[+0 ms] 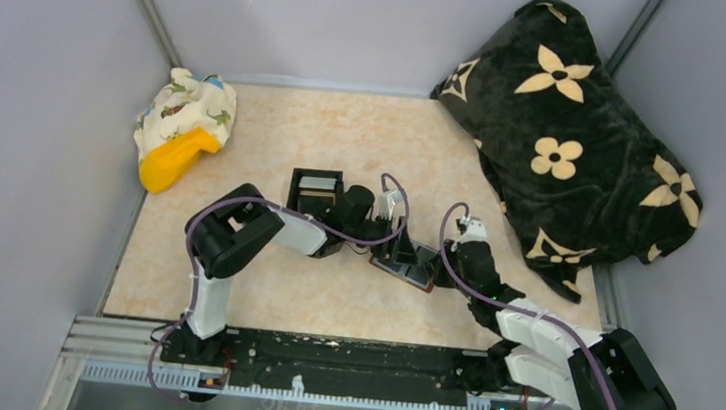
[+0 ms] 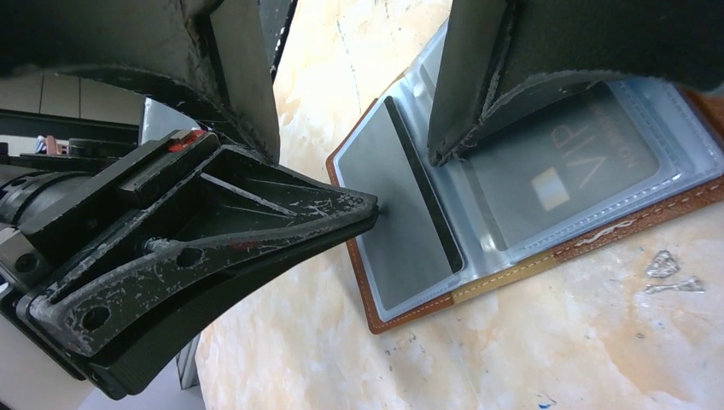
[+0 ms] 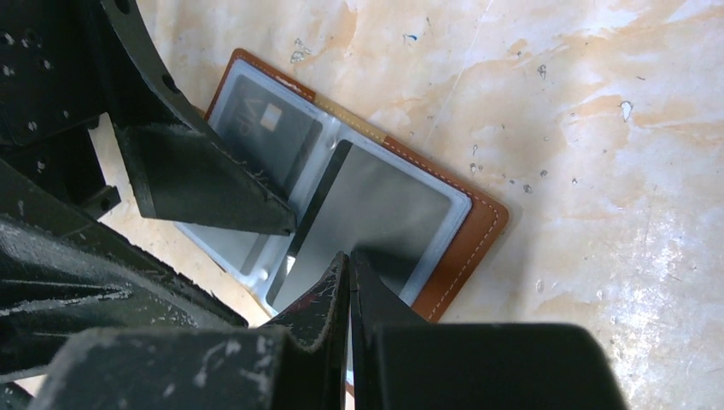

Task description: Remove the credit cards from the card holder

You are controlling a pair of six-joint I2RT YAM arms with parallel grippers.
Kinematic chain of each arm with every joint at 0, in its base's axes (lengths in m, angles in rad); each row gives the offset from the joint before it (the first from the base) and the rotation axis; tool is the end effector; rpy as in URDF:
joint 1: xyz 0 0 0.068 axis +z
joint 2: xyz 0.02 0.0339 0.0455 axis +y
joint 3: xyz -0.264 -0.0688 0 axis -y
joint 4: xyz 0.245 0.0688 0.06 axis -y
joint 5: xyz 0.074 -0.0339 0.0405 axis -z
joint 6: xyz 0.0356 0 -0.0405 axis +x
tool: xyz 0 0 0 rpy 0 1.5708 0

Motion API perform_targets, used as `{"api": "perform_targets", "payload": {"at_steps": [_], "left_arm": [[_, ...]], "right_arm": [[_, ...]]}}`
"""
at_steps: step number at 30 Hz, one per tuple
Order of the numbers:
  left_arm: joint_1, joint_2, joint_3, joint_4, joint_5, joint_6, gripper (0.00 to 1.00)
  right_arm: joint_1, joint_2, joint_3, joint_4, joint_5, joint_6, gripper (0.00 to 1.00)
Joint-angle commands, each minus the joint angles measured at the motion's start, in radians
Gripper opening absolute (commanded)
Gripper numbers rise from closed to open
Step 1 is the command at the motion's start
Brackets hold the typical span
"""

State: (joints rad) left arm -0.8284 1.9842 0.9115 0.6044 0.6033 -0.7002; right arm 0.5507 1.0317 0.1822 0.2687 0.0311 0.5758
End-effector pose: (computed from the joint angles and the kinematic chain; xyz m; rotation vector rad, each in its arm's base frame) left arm 0.2474 -0.2996 0.1221 0.5842 2.2584 -1.4895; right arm 0.1565 0.0948 0.1356 0.0464 2.2163 0.6098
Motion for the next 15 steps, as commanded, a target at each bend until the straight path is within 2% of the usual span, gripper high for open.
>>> {"api": "perform_targets", "payload": {"at_steps": [1, 5, 8, 15], "left_arm": [[-0.012, 0.030, -0.011, 0.020, 0.038, -0.022, 0.70], [-0.015, 0.024, -0.022, 0.043, 0.045, -0.039, 0.70], [-0.015, 0.026, -0.019, 0.025, 0.026, -0.035, 0.69], [-0.015, 0.040, -0.022, 0.058, 0.037, -0.059, 0.69]], "right_arm": [[-0.019, 0.017, -0.019, 0.066, -0.011, -0.010, 0.00], [-0.024, 0.030, -0.021, 0.077, -0.020, -0.007, 0.00], [-0.024, -0.020, -0.013, 0.039, -0.016, -0.001, 0.00], [-0.030, -0.257, 0.026, -0.250, 0.130, 0.050, 0.00]]}}
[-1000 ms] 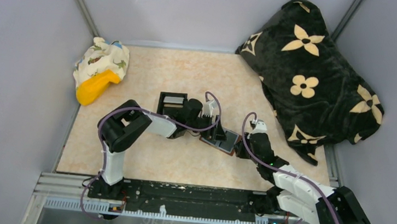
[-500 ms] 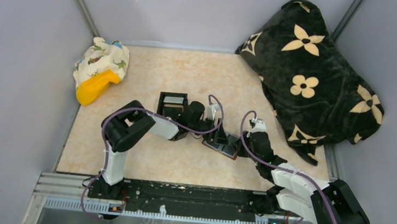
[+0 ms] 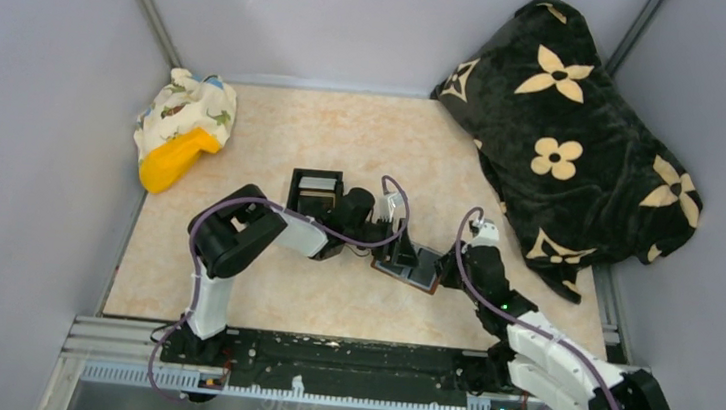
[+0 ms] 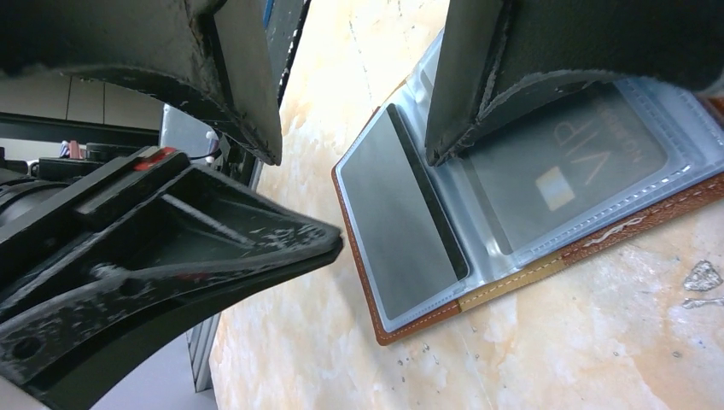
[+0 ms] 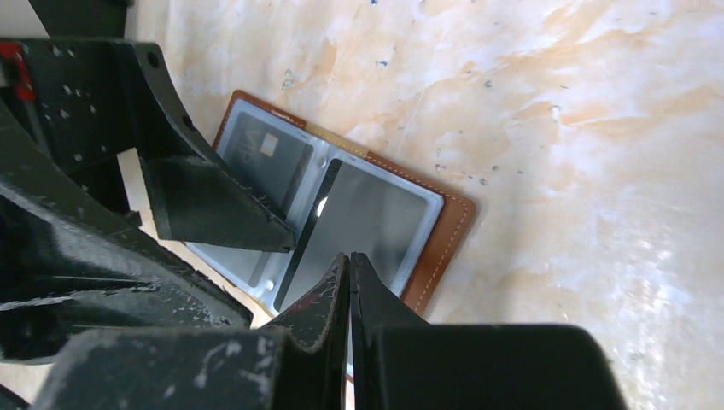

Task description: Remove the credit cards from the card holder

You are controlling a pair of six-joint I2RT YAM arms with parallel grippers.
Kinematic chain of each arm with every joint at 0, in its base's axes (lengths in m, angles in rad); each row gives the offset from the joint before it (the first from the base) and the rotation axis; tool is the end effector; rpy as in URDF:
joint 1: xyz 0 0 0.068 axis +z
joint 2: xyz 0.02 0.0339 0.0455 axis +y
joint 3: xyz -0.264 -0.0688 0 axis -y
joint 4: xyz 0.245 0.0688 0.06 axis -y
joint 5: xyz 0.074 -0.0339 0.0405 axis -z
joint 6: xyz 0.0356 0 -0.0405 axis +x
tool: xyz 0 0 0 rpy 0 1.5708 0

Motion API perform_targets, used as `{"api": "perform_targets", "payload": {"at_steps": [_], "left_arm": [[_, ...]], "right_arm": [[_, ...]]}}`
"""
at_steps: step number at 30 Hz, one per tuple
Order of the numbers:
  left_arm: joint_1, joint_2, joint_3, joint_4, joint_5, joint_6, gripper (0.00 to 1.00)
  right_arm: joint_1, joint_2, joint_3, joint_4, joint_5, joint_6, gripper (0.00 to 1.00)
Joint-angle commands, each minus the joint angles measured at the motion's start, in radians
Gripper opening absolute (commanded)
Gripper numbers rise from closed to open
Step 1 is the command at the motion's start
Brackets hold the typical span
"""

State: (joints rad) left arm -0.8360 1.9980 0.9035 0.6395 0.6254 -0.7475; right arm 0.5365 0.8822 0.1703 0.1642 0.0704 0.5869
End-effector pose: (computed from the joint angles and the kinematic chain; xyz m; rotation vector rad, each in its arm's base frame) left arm 0.2443 -0.3014 0.1183 0.5643 2.2731 -1.5410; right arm 0.1478 0.0850 0.1457 0.0977 2.1721 0.5852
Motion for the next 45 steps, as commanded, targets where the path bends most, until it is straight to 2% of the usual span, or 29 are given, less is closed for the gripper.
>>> {"api": "perform_targets", "payload": {"at_steps": [1, 4, 9, 16, 33, 45], "left_arm": [[-0.007, 0.027, -0.013, 0.026, 0.014, -0.012, 0.69], [-0.007, 0.023, -0.013, 0.031, 0.018, -0.013, 0.69], [-0.007, 0.021, -0.007, 0.034, 0.023, -0.016, 0.69], [-0.007, 0.019, -0.003, 0.034, 0.031, -0.021, 0.69], [-0.011, 0.022, 0.000, 0.073, 0.079, -0.064, 0.74], [-0.012, 0.077, -0.048, 0.364, 0.107, -0.266, 0.69]], "right_arm": [[-0.018, -0.129, 0.038, -0.168, 0.098, 0.046, 0.00], [-0.018, -0.148, 0.028, -0.203, 0.087, 0.054, 0.00], [-0.018, -0.070, 0.000, -0.162, 0.050, 0.072, 0.00], [-0.017, -0.019, 0.019, -0.170, 0.080, 0.083, 0.00], [-0.017, 0.083, 0.015, -0.057, 0.019, 0.080, 0.00], [-0.014, 0.073, 0.000, -0.050, -0.002, 0.087, 0.00]]}}
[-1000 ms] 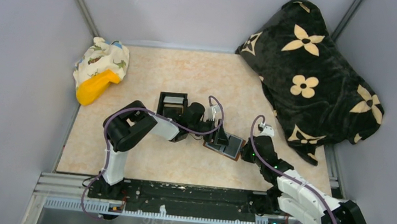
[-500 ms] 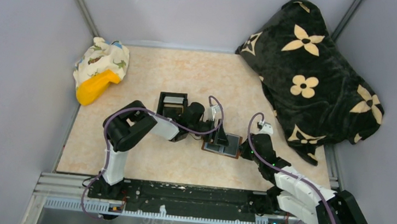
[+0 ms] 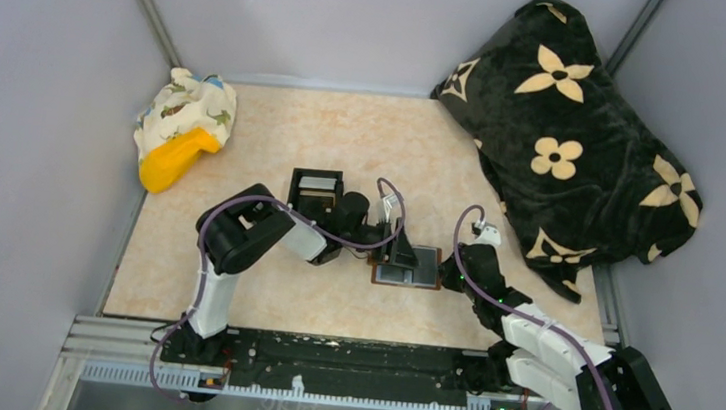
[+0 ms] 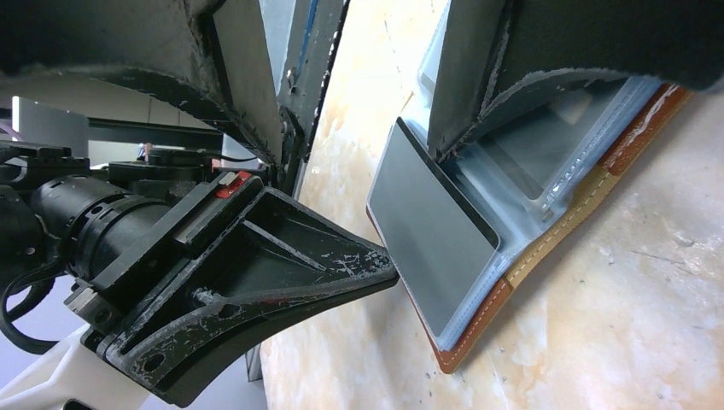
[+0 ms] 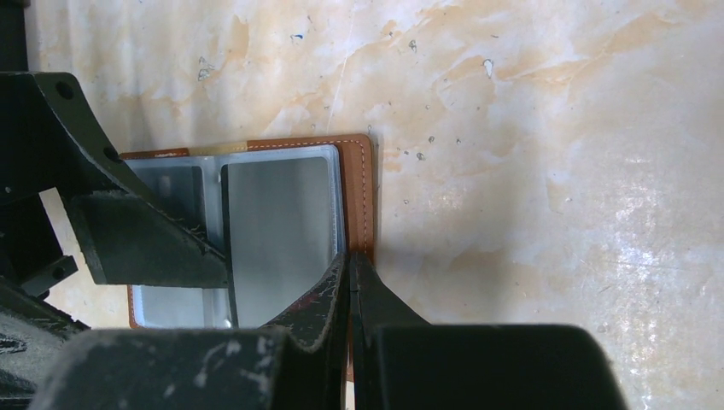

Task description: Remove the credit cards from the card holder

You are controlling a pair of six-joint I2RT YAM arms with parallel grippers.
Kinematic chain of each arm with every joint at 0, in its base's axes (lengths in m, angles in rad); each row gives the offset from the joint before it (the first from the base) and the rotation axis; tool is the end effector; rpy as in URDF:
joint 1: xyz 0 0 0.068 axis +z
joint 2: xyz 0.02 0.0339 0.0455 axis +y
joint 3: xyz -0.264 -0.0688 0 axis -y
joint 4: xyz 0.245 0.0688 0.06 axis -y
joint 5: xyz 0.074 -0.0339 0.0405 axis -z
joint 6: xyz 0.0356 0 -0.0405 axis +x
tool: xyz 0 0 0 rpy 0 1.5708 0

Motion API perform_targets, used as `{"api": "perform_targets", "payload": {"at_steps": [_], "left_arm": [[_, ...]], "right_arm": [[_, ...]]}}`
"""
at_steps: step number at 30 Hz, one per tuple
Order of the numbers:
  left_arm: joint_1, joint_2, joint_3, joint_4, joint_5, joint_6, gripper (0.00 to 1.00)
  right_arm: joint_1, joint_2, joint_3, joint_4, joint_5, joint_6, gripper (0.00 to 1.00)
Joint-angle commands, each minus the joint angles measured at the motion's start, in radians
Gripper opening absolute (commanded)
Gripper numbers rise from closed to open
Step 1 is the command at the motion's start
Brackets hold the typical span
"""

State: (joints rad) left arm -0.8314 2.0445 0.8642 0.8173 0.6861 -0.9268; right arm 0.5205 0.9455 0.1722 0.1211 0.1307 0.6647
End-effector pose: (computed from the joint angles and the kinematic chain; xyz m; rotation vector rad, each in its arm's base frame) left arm 0.2422 -0.2990 0.1087 0.4475 2.2789 -1.7119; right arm 0.1494 0.0803 0.1330 0.2361 2.2520 0.5023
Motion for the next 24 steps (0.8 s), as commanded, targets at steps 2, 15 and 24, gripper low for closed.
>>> {"api": "perform_targets", "payload": {"at_steps": [2, 15, 24], "left_arm": [[-0.017, 0.034, -0.020, 0.213, 0.032, -0.106, 0.69], [-0.018, 0.029, -0.031, 0.151, -0.077, -0.122, 0.68], [-0.021, 0.034, -0.038, 0.117, -0.136, -0.125, 0.64]], "right_arm": [[0.007, 0.010, -0.006, -0.005, -0.061, 0.014, 0.00], [0.082, 0.004, -0.011, 0.004, -0.021, 0.057, 0.00], [0.116, 0.019, -0.014, 0.020, -0.009, 0.075, 0.00]]}}
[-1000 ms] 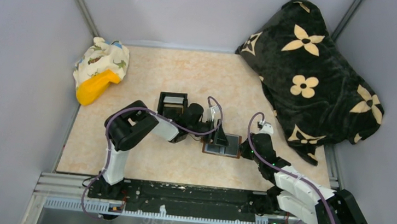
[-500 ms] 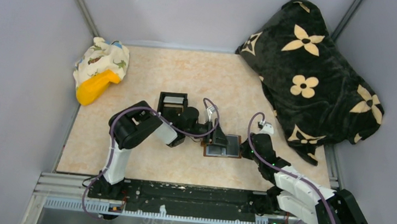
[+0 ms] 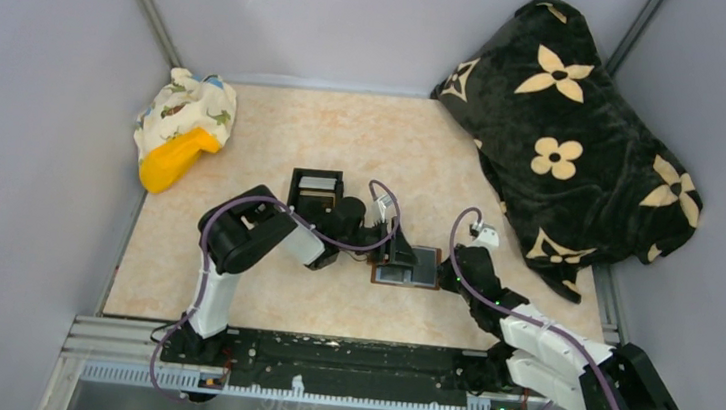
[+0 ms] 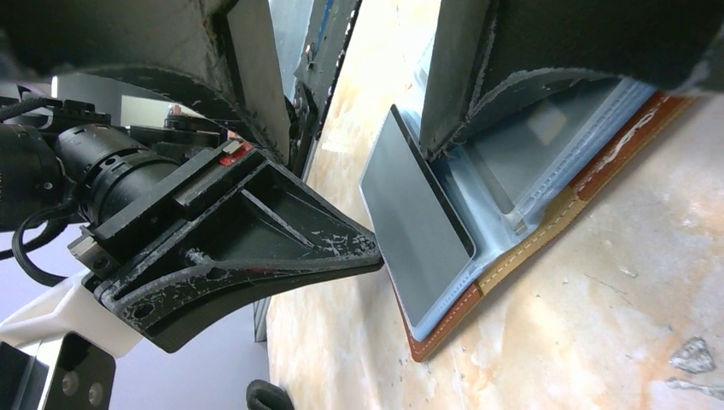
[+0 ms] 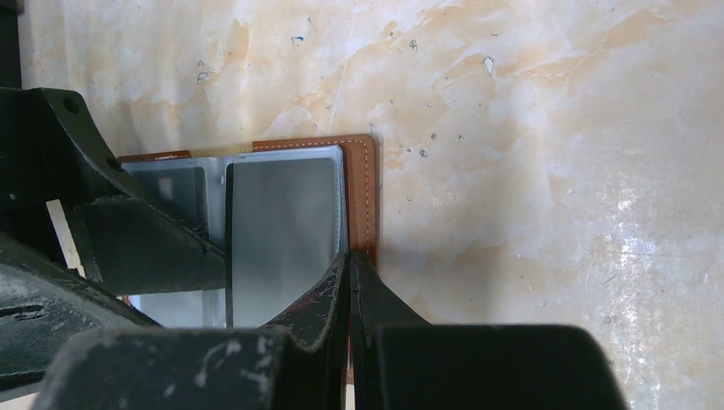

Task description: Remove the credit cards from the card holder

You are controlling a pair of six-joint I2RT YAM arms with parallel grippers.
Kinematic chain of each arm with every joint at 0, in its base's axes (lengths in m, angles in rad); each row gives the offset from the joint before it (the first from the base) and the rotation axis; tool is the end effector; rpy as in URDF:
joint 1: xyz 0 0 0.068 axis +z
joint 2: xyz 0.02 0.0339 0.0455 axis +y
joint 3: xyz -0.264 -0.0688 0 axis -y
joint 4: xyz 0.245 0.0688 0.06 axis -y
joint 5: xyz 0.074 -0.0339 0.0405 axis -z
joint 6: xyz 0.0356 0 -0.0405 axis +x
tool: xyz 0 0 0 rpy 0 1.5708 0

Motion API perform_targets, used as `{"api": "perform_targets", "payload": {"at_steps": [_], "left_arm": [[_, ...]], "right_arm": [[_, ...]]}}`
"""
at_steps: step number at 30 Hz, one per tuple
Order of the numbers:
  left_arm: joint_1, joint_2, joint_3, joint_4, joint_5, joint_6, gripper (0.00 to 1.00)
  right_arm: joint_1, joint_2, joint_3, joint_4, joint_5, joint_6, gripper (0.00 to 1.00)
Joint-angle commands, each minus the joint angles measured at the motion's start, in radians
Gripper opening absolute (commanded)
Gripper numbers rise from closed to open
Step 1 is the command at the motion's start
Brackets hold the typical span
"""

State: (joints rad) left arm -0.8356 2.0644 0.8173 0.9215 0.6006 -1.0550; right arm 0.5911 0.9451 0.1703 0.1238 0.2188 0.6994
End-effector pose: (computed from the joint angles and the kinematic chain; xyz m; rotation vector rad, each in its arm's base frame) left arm 0.2385 -0.2937 0.0997 0.2512 2.2943 -1.7196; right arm 0.1446 0.0877 0.1331 0.2431 2.2317 0.4710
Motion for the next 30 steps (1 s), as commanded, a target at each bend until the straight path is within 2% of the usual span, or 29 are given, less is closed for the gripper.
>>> {"api": "perform_targets", "payload": {"at_steps": [1, 14, 23, 27, 30], "left_arm": [[-0.017, 0.015, 0.006, 0.026, -0.053, -0.008, 0.63], [-0.030, 0.022, -0.002, 0.068, -0.091, -0.073, 0.60], [-0.032, 0.022, -0.022, 0.063, -0.085, -0.061, 0.37], [-0.031, 0.029, -0.029, 0.065, -0.081, -0.061, 0.21], [-0.028, 0.033, -0.029, 0.068, -0.076, -0.060, 0.17]], "right_arm": [[0.048, 0.024, -0.012, 0.022, -0.097, 0.042, 0.00], [0.078, 0.043, -0.022, 0.053, -0.084, 0.068, 0.00], [0.078, 0.048, -0.027, 0.060, -0.077, 0.065, 0.00], [0.078, 0.009, -0.016, 0.011, -0.052, 0.061, 0.00], [0.078, -0.033, 0.000, -0.028, -0.043, 0.051, 0.00]]}}
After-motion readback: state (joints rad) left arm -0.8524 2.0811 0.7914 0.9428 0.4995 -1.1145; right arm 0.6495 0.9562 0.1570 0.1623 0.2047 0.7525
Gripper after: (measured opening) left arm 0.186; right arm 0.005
